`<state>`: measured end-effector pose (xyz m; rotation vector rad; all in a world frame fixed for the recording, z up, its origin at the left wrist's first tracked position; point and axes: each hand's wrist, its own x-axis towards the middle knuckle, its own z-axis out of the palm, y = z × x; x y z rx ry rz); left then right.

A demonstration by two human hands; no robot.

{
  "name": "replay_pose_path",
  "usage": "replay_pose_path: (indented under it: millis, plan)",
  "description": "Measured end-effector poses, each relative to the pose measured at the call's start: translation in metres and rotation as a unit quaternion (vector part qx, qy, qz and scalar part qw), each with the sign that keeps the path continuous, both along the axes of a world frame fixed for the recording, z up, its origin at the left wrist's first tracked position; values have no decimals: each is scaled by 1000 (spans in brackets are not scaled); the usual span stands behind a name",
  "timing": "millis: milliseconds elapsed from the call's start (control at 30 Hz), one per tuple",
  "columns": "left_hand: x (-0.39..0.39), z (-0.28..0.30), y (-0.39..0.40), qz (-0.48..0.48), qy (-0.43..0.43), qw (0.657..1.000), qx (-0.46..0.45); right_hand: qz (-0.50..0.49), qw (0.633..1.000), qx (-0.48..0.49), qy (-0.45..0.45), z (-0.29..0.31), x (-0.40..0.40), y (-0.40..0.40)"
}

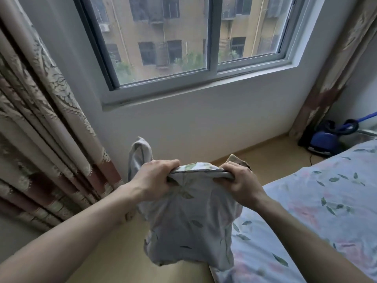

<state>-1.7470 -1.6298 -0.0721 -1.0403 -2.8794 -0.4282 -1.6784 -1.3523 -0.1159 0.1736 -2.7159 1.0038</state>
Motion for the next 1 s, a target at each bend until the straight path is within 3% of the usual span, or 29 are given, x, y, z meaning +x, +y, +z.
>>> replay_pose_path:
  millis: [267, 533, 1000]
  plan:
    - [-140, -10, 15, -44, 7, 999, -10, -46, 999, -8, -7, -13, -113, 8]
    - [-332, -41, 37, -134, -26, 991, -7, -156, 987, -16, -33, -26, -255, 7]
    - [-493, -18, 173, -323, -8, 946, 17, -356, 933, -35, -27, -4, -334, 61]
